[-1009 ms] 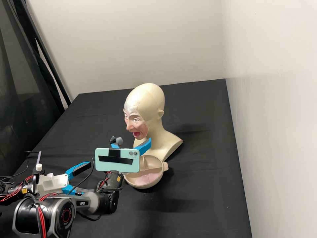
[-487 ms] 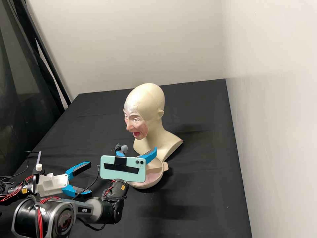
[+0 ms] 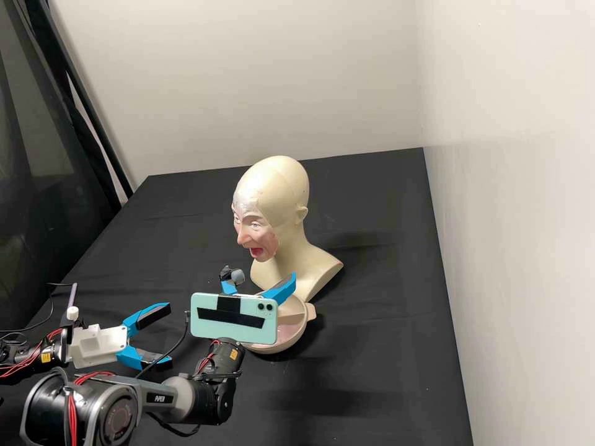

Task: Feed the grandma with a spoon

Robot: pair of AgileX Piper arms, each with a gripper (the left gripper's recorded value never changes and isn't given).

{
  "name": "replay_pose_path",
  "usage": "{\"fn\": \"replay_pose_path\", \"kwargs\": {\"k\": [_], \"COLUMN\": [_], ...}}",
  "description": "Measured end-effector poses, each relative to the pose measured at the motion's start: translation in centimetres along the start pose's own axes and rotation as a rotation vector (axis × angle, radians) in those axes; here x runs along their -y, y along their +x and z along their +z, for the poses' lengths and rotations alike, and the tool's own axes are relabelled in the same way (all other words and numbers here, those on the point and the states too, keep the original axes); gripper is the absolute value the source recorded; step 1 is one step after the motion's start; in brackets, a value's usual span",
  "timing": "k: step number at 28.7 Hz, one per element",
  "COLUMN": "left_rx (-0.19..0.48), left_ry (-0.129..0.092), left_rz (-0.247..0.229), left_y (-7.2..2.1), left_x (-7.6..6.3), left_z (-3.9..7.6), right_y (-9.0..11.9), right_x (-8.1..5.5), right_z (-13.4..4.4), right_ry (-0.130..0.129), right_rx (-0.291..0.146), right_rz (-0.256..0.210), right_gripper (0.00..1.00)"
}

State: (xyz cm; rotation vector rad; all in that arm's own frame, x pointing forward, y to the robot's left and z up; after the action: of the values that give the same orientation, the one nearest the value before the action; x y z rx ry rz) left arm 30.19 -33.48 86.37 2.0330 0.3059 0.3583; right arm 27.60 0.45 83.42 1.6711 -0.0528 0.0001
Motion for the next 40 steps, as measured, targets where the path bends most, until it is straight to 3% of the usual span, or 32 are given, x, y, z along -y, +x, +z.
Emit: {"fn": "replay_pose_path", "kwargs": {"k": [5,20,34,40], "left_rx": [0.002,0.013,0.022,0.022], "left_ry": [-0.001,0.001,0.003,0.0], "left_rz": [-0.001,0.001,-0.002,-0.002], "left_y": [0.0,-0.04,-0.04,-0.04], "left_x": [0.0,0.0,0.0,0.0], "left_z": [0.1,0.4,0.7,0.7], "right_y": [-0.3,-1.1,-1.6,-1.6], "right_x": [0.2,1.8,3.0,3.3], "right_z": [0.4,3.0,4.7,5.6], "right_ry": [-0.01,-0.012,-0.049,-0.043], "right_rx": [-0.008,0.083,0.135,0.169], "right_rz": [-0.007,-0.079,-0.125,-0.134], "right_gripper": [0.0,0.0,0.0,0.0]}}
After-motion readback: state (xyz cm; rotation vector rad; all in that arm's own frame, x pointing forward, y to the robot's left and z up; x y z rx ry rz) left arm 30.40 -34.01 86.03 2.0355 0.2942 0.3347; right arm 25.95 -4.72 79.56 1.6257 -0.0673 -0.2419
